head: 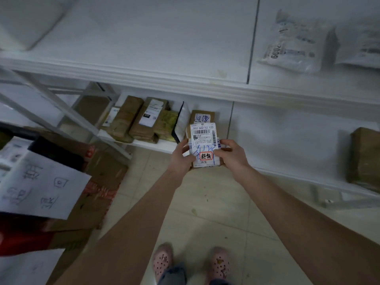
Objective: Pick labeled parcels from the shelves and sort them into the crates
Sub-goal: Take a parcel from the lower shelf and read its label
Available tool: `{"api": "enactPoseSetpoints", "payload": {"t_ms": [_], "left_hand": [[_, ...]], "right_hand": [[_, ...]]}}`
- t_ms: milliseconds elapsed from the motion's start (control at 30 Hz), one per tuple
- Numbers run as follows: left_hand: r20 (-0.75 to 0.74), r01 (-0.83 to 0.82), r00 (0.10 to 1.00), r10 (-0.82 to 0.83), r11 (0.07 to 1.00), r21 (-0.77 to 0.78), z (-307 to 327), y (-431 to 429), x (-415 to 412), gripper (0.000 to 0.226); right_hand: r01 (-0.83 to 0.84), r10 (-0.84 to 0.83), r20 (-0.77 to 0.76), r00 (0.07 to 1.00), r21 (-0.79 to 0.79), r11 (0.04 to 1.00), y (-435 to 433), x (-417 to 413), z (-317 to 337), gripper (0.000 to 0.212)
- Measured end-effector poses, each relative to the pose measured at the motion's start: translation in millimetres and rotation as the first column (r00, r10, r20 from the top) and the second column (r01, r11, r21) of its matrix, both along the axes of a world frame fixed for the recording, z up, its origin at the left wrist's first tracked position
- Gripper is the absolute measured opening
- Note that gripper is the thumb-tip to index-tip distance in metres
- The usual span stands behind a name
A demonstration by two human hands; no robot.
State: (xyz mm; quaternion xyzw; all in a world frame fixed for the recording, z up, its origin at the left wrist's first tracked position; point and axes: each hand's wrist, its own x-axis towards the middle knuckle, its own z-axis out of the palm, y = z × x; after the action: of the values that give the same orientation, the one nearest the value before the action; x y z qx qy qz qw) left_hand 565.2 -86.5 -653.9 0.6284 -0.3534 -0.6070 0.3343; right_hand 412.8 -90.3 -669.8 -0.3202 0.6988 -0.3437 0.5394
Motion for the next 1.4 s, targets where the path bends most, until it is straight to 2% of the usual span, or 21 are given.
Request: {"api": "enactPoseSetpoints", "payload": {"t_ms": [167, 300, 400, 700, 833, 1033, 1167, 1333, 1400], "left_hand": [[0.028, -0.136, 0.99, 0.136, 0.991, -0.01, 13.7, 17.3, 75.0, 0.05], [0.015, -0.258, 0.966, 0.258, 0.966, -0.011, 22.8, 38.7, 149.3, 0.049], [0.053, -0.343, 0.938, 0.343, 0.939, -0.023, 24.3, 54.7, 216.5, 0.048], [0.096, -0.639, 0.761, 0.641, 0.767, -0.059, 39.2, 130.0, 456.1, 0.032], [0.184, -0.733, 0.656, 0.732, 0.676, -0.073, 36.0, 181.6, 555.2, 0.029], [0.16, -0.872, 0.485, 0.86, 0.49, 0.007, 8.3, 251.5, 650.4, 0.029], [0.178, -0.922, 0.387, 0.905, 0.383, 0.058, -15.9, 283.9, 701.4, 0.029], [0.284, -0.95, 0.309, 0.908, 0.31, 0.043, -50.6, 303.6, 773.9, 0.026], [0.323, -0.95, 0.308, 0.895, 0.305, 0.059, -70.2, 306.7, 799.8, 0.032]], "right_hand": [[-0.181, 0.18, -0.032, 0.983, -0.006, 0.984, -5.2, 79.1, 7.6, 0.051], [-0.297, 0.296, -0.054, 0.954, -0.017, 0.955, -1.8, 159.0, 20.6, 0.044], [-0.383, 0.379, -0.079, 0.922, -0.038, 0.923, 3.1, 227.6, 31.1, 0.046], [-0.588, 0.585, -0.062, 0.809, -0.097, 0.803, 51.3, 487.4, 55.4, 0.043], [-0.712, 0.709, -0.072, 0.702, -0.088, 0.696, 90.6, 597.3, 49.7, 0.041], [-0.871, 0.863, -0.122, 0.491, -0.048, 0.489, 141.1, 715.6, 18.7, 0.043], [-0.919, 0.915, -0.094, 0.392, 0.011, 0.395, 165.1, 780.5, -7.9, 0.042], [-0.965, 0.964, -0.077, 0.256, 0.045, 0.26, 173.9, 870.3, -39.6, 0.04], [-0.973, 0.972, -0.095, 0.216, 0.064, 0.222, 173.9, 896.0, -52.6, 0.038]]}}
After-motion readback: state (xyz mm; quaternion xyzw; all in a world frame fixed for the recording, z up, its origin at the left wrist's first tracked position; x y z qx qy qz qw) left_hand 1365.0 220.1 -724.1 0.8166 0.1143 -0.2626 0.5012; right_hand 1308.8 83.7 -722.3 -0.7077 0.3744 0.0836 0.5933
